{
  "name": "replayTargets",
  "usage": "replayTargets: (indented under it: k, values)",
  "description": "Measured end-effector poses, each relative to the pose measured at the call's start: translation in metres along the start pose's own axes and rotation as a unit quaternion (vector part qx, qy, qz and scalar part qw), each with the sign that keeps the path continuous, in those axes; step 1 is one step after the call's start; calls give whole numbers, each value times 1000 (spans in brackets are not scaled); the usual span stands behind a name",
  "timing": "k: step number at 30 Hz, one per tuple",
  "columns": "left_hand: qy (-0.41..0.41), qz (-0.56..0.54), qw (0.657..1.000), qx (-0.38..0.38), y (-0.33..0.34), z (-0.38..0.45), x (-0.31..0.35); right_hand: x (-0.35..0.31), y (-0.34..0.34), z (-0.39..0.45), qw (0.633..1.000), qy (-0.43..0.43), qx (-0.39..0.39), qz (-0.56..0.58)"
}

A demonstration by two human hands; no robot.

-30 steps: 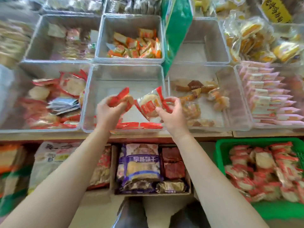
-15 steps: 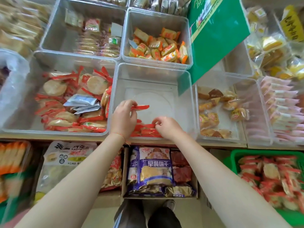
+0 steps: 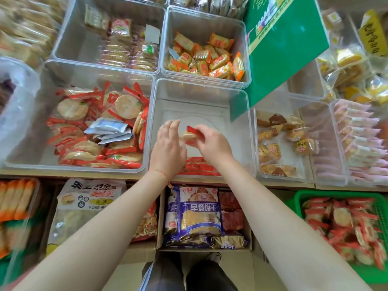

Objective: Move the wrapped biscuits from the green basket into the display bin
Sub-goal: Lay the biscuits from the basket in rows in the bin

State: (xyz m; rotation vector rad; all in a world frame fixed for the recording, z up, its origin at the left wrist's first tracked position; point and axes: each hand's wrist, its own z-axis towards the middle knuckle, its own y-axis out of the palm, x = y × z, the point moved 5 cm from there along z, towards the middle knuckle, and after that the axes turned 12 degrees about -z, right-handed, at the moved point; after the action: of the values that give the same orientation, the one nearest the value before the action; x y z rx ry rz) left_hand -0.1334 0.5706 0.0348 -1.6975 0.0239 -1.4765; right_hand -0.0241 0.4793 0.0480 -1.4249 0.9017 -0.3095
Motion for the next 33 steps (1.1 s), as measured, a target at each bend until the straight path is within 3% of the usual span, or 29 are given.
replayTargets:
  k: [2,5,7,10,18,27,30,33]
  values:
    - [-62,68,992,-81,10,5,-10,20,-1,1,998,42,9,-48]
    - [-81,190,961,-182,25,4,-16,43,20,-4,984,77,-137,-89]
    - [-78,217,957,-175,24,4,-15,42,31,-9,969,75,-228,-65]
    - [-88,223,957,-161,23,2,-18,31,42,-13,957,84,-279,-3]
    - [-57,238,962,-122,19,6,-12,17,42,-5,954,89,-287,-3]
    - [-66,173,978,-93,15,8,-1,31,1,-26,985,59,-162,30]
    - [-76,102,988,-83,24,6,27,44,-26,-43,992,65,-90,58]
    - [-60,16,995,-75,40,-1,76,65,-61,-71,992,96,30,78]
